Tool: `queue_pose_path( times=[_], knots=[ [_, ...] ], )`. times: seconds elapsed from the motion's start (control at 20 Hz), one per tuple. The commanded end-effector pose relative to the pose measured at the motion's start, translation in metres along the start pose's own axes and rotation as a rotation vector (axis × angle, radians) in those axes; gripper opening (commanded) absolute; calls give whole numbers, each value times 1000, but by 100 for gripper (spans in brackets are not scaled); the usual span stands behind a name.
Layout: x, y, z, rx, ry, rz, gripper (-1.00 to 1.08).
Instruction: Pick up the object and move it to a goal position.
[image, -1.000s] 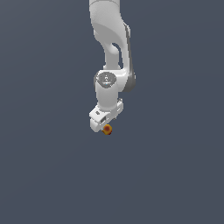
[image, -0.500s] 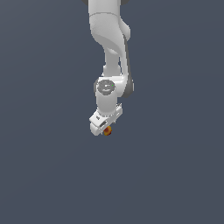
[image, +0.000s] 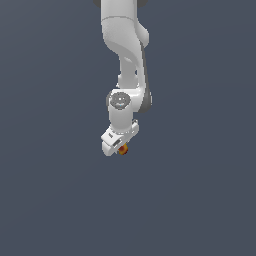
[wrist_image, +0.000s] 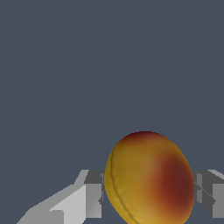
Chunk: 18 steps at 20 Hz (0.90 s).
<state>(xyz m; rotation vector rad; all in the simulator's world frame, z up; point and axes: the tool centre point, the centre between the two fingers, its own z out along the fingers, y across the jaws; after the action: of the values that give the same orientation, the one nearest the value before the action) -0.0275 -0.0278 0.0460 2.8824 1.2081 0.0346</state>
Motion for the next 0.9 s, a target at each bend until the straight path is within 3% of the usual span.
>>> queue_pose_path(
  times=[0.0, 0.45, 0.85],
  knots=[
    [-1, -13, 12, 23, -14, -11, -100],
    [1, -18, 6, 23, -14, -11, -100],
    [13, -49, -23, 22, -14, -11, -100]
  ],
)
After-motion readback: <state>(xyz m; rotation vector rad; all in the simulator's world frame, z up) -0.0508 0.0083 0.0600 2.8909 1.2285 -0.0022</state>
